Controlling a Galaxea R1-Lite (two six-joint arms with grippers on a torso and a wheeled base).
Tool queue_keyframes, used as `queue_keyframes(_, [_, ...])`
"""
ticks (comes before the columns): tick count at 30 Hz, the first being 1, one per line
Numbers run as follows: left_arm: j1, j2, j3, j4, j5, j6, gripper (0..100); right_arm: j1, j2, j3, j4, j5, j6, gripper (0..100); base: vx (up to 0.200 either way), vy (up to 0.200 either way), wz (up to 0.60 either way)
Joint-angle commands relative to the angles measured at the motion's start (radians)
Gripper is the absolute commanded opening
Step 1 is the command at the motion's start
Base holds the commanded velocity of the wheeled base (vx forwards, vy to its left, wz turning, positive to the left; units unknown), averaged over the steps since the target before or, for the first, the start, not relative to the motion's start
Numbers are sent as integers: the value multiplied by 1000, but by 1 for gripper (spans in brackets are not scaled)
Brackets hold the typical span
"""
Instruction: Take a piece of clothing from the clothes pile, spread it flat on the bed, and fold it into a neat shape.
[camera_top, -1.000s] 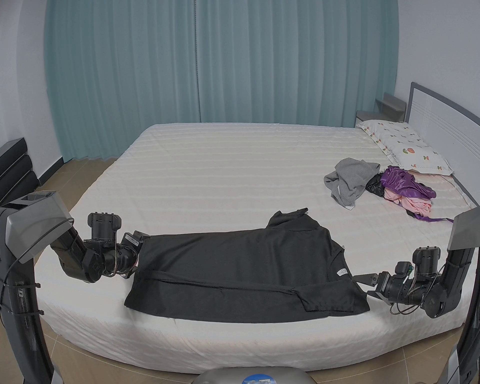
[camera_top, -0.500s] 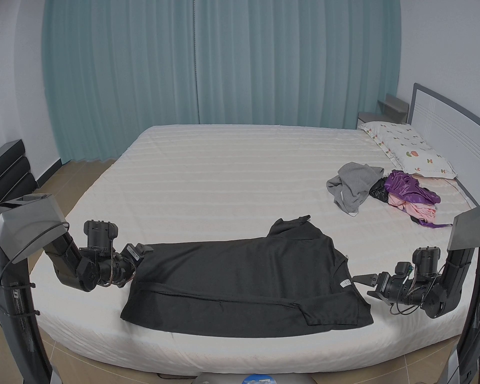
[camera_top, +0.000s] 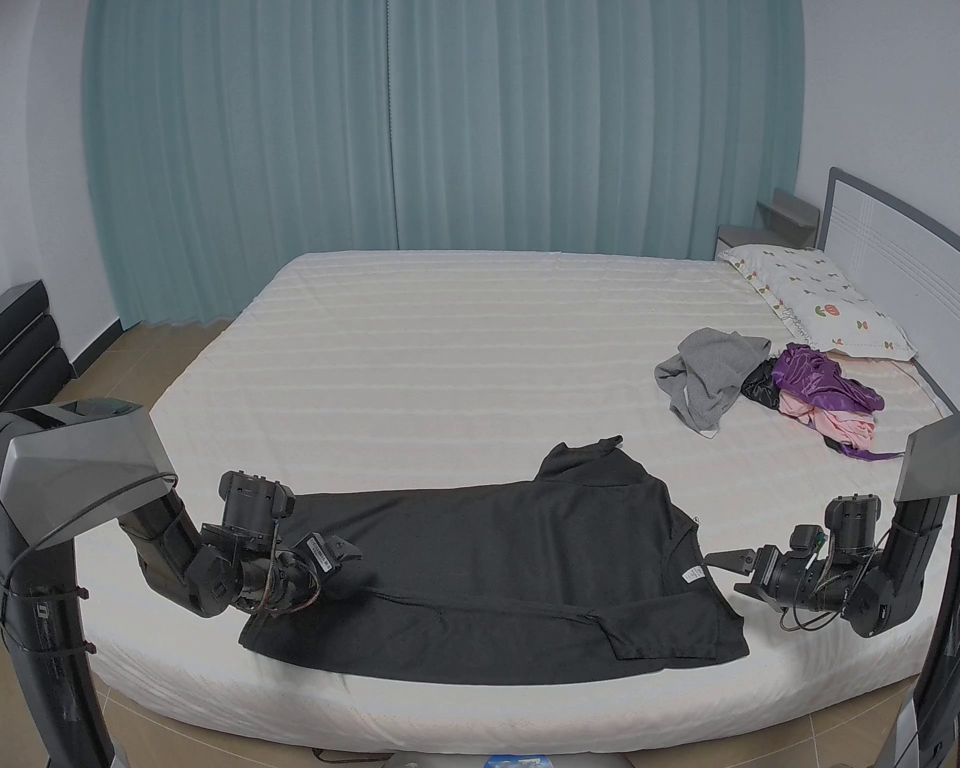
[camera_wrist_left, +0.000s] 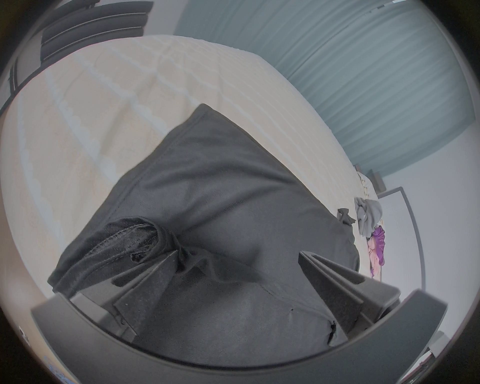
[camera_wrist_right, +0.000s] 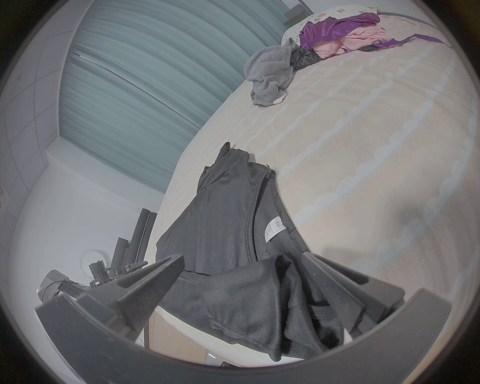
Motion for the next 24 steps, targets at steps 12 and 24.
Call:
queue_keyframes(12, [-25, -110, 15, -6, 144, 3, 100, 0, -2, 3, 0, -1, 0, 100, 0, 0, 0])
queue_keyframes(24, [-123, -49, 43, 2, 135, -1, 100, 0, 0, 3, 0, -1, -2, 100, 0, 0, 0])
